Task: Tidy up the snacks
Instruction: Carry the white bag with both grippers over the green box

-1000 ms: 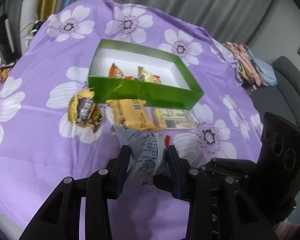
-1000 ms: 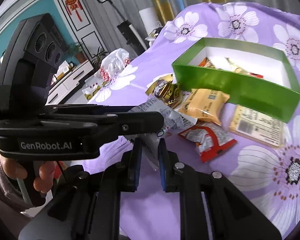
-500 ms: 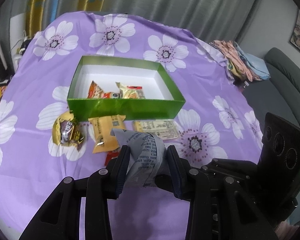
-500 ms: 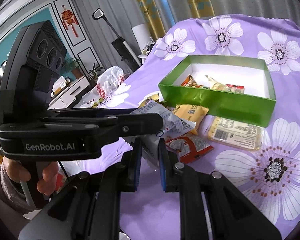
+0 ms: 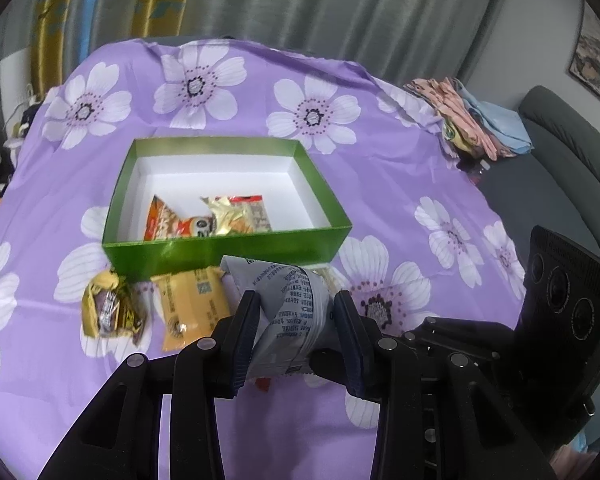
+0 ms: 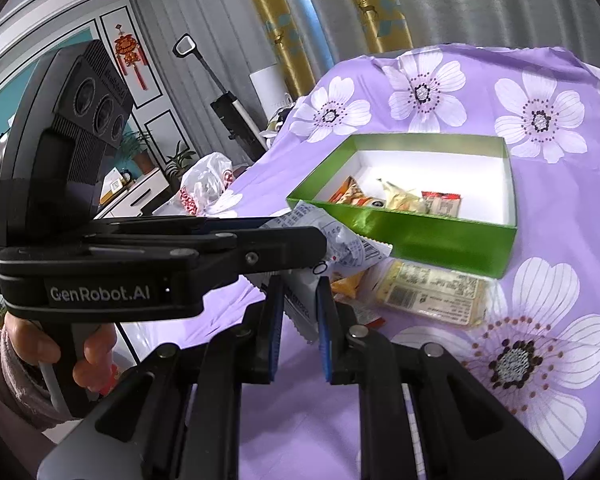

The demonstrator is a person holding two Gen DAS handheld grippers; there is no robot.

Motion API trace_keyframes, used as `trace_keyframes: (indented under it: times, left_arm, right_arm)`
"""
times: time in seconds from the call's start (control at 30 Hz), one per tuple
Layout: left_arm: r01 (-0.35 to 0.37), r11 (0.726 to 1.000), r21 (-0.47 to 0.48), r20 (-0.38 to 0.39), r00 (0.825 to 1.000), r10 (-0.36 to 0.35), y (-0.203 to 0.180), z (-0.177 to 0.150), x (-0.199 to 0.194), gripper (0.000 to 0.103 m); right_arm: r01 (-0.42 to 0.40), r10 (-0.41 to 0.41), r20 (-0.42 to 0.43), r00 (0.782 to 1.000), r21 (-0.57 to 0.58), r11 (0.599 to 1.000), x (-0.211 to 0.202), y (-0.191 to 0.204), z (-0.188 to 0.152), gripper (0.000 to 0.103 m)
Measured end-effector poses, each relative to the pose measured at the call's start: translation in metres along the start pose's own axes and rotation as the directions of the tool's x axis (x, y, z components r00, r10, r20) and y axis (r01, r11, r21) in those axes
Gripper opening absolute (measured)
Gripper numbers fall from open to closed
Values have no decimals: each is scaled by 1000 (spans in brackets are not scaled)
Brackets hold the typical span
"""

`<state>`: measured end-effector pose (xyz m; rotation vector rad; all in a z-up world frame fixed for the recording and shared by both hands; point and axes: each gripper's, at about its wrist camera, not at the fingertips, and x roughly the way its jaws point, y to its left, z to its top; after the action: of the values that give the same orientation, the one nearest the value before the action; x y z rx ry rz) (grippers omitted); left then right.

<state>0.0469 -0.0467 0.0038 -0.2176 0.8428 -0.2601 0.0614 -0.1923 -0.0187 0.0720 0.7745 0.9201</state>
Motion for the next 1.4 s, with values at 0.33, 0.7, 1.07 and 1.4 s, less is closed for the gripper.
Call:
trace_keyframes:
  times: [0.33, 0.7, 1.07, 1.4]
  left_arm:
    - [16, 999, 32, 16, 1000, -17, -5, 27, 16, 39]
    - [13, 998, 55, 41, 999, -16, 2, 57, 35, 39]
    - [31, 999, 20, 20, 999, -31, 30, 93, 71, 39]
    - [52, 995, -90, -69, 996, -58, 68, 106, 116, 39]
  right_arm:
    - [34, -34, 34, 999, 5, 999, 4, -19, 19, 17]
    - [59, -60, 63, 996, 14, 998, 18, -40, 43, 17]
    - [78, -79, 48, 996, 26, 997, 49, -65, 72, 17]
    - [106, -104, -40, 994, 49, 993, 97, -89, 85, 17]
